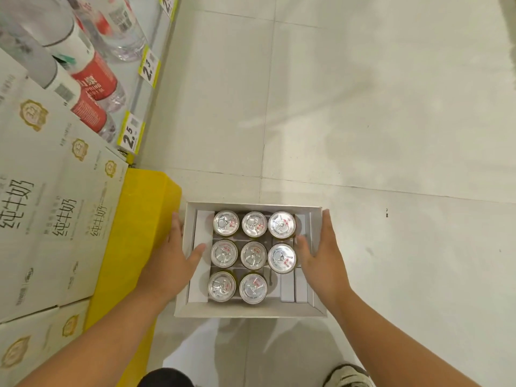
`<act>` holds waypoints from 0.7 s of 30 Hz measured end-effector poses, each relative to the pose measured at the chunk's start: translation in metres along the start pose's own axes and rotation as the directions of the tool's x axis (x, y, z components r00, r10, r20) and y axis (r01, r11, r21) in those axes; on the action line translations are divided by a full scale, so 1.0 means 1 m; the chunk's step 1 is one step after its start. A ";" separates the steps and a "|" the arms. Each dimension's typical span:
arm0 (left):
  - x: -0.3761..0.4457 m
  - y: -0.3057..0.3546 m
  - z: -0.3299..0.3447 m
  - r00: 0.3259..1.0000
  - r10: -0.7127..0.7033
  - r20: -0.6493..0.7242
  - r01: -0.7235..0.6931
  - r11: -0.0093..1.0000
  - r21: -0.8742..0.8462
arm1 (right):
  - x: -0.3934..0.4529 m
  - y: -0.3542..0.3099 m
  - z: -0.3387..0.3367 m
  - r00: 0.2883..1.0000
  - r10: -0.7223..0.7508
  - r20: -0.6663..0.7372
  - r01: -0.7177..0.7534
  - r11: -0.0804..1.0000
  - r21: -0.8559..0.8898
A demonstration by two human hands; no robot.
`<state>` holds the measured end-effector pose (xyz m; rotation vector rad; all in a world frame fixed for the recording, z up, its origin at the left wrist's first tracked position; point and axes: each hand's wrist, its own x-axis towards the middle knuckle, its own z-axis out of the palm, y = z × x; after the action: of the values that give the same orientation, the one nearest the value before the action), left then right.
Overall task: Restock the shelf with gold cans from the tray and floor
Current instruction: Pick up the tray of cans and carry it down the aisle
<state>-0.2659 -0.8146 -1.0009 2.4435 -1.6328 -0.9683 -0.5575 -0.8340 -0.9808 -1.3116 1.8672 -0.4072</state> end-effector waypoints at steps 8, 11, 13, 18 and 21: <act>0.009 0.003 0.024 0.957 -0.283 0.063 0.290 0.937 -0.195 | 0.004 0.017 0.004 0.899 0.417 0.132 -0.437 0.871 0.223; 0.011 0.003 0.021 0.960 -0.273 0.057 0.279 0.941 -0.193 | 0.005 0.014 0.004 0.888 0.440 0.133 -0.460 0.859 0.226; 0.011 0.003 0.020 0.961 -0.268 0.064 0.276 0.939 -0.207 | 0.005 0.012 0.004 0.882 0.453 0.130 -0.471 0.853 0.224; 0.010 0.004 0.016 0.965 -0.247 0.086 0.260 0.936 -0.236 | 0.006 0.010 0.004 0.876 0.463 0.138 -0.483 0.845 0.231; 0.009 0.006 0.013 0.965 -0.246 0.092 0.261 0.939 -0.226 | 0.008 0.006 0.003 0.876 0.462 0.143 -0.483 0.849 0.216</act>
<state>-0.2750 -0.8208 -1.0134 2.5180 -1.1531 -1.2058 -0.5608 -0.8385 -0.9902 -0.6575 1.9173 -0.2999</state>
